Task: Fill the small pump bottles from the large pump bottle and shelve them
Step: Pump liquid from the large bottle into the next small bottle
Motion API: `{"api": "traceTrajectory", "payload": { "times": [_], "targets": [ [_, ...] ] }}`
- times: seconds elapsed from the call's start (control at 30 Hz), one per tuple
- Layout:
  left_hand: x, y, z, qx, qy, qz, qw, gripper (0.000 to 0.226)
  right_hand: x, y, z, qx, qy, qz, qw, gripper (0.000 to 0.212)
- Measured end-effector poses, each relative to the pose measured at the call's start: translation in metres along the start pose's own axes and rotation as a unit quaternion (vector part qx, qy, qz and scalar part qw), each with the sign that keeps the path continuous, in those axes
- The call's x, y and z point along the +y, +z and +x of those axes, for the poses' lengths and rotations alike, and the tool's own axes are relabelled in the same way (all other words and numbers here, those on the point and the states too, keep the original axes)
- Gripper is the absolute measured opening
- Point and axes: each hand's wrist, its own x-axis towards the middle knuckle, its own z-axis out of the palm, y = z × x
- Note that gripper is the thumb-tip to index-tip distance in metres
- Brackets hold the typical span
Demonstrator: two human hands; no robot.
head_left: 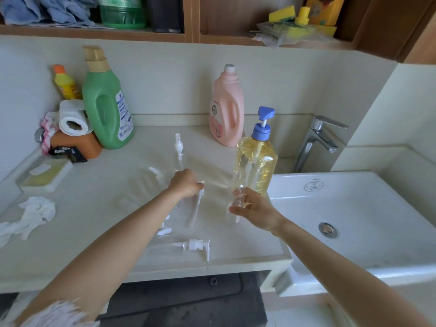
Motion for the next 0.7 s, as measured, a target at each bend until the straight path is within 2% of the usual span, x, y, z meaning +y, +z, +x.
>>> {"api": "traceTrajectory", "payload": {
  "times": [0.1,0.17,0.23,0.27,0.33,0.43,0.5,0.6,0.63,0.7],
  "targets": [
    [0.014,-0.017,-0.015,-0.013,0.019,0.004,1.0,0.035,-0.013,-0.01,-0.003,0.012,-0.023,0.043,0.999,0.031],
    [0.025,-0.032,-0.028,-0.005,0.07,-0.113,0.991,0.036,-0.025,-0.018,-0.005,0.016,-0.049,0.032,0.998,0.032],
    [0.04,-0.045,-0.05,-0.033,0.119,-0.264,0.957,0.04,-0.037,-0.024,-0.005,0.036,-0.07,-0.007,0.997,0.034],
    [0.047,-0.05,-0.062,-0.047,0.142,-0.303,0.941,0.04,-0.044,-0.025,-0.006,0.051,-0.081,-0.033,0.995,0.035],
    [0.057,-0.051,-0.078,-0.055,0.19,-0.318,0.927,0.035,-0.056,-0.024,-0.007,0.088,-0.101,-0.094,0.987,0.044],
    [0.062,-0.042,-0.083,0.01,0.224,-0.297,0.928,0.025,-0.067,-0.014,-0.009,0.122,-0.159,-0.15,0.968,0.046],
    [0.063,-0.039,-0.082,0.051,0.235,-0.285,0.928,0.022,-0.07,-0.011,-0.013,0.099,-0.191,-0.169,0.962,0.041],
    [0.066,-0.041,-0.081,0.092,0.261,-0.325,0.904,0.021,-0.074,-0.031,-0.019,0.039,-0.23,-0.163,0.959,0.037],
    [0.067,-0.043,-0.08,0.093,0.262,-0.345,0.896,0.024,-0.077,-0.042,-0.02,0.068,-0.257,-0.153,0.952,0.03],
    [0.068,-0.045,-0.079,0.076,0.262,-0.369,0.888,0.03,-0.088,-0.071,-0.02,0.176,-0.321,-0.101,0.925,0.019]
  ]
}}
